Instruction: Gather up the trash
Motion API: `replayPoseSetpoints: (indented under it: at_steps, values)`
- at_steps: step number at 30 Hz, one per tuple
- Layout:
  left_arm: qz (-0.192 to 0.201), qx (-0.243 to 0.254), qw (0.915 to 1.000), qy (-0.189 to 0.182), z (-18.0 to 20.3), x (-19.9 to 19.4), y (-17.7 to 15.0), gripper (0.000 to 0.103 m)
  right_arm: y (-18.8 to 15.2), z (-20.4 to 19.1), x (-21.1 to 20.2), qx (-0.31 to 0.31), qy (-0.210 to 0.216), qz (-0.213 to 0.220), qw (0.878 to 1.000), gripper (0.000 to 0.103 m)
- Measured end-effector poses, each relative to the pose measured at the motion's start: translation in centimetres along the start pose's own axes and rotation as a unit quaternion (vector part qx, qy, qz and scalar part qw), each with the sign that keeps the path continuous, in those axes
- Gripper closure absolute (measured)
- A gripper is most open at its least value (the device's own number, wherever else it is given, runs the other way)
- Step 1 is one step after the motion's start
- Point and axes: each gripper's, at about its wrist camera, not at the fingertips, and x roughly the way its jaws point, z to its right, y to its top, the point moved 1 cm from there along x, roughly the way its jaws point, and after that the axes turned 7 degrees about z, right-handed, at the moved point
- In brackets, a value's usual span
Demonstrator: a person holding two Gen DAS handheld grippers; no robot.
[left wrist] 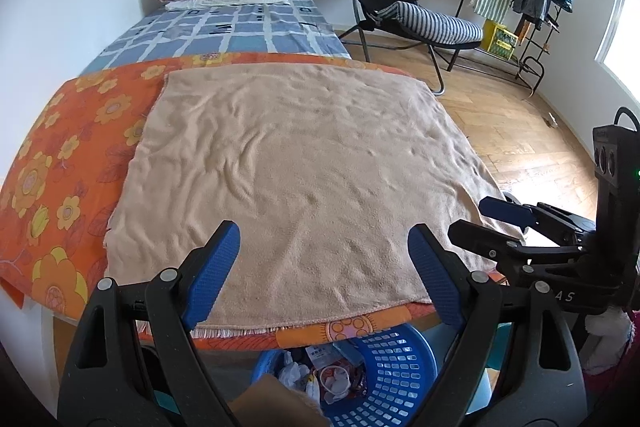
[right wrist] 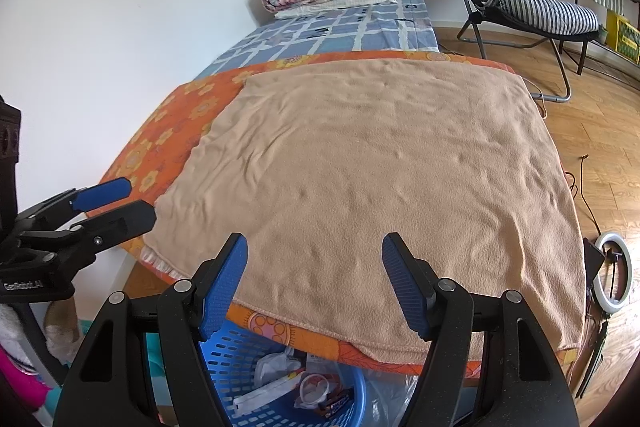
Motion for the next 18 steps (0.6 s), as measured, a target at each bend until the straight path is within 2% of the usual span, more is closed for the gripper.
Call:
replayPoseSetpoints:
  at_steps: [9, 18]
  values:
    - [-0.008, -0.017, 0.9998, -0.004, -0.4, -0.05, 0.21, 0.015, -0.15, -0.03, -0.02, 0.0, 0.0, 0.0, 1.0, 0.033]
    - [0.003, -0.004, 0.9999, 0.016, -0.23, -0.38, 0.27, 0.015, -0.09, -0.01, 0.0, 0.001, -0.001, 0.0, 1.0, 0.033]
